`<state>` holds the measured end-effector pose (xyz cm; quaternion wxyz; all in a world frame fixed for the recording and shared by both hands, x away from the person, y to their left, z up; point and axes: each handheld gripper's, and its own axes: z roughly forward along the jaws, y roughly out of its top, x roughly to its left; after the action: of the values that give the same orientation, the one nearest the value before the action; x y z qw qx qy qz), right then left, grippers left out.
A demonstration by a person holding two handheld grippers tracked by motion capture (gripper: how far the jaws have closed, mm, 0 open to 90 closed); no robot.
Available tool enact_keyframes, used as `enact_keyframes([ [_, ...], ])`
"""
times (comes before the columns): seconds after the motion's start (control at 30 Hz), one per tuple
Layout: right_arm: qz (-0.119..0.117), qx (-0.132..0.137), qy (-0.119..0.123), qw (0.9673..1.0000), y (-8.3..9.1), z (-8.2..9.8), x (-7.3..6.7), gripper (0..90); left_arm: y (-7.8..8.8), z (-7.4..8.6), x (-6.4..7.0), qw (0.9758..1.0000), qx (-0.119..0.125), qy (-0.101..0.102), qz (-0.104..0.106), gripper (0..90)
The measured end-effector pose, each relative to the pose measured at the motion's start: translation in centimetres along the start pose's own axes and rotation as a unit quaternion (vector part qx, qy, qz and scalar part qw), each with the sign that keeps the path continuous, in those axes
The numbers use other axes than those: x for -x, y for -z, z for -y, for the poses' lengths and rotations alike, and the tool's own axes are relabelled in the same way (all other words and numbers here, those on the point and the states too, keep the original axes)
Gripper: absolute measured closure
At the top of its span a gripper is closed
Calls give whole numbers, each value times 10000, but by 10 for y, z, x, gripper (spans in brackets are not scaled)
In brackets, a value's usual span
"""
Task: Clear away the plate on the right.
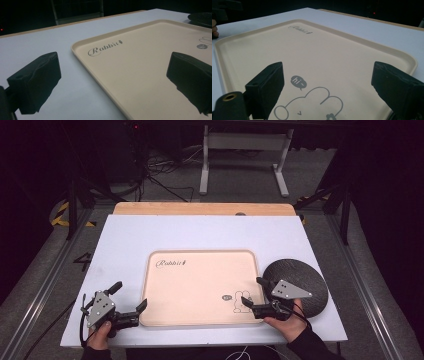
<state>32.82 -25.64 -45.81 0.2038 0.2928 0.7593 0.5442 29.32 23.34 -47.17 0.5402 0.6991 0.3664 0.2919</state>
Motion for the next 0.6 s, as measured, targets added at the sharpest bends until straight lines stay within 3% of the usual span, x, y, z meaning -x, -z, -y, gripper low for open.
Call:
enact_keyframes([
  [0.6, -93, 38, -36, 9999, 1, 0, 1, 127, 0, 0, 0, 10000, -10, -6, -7, 3],
])
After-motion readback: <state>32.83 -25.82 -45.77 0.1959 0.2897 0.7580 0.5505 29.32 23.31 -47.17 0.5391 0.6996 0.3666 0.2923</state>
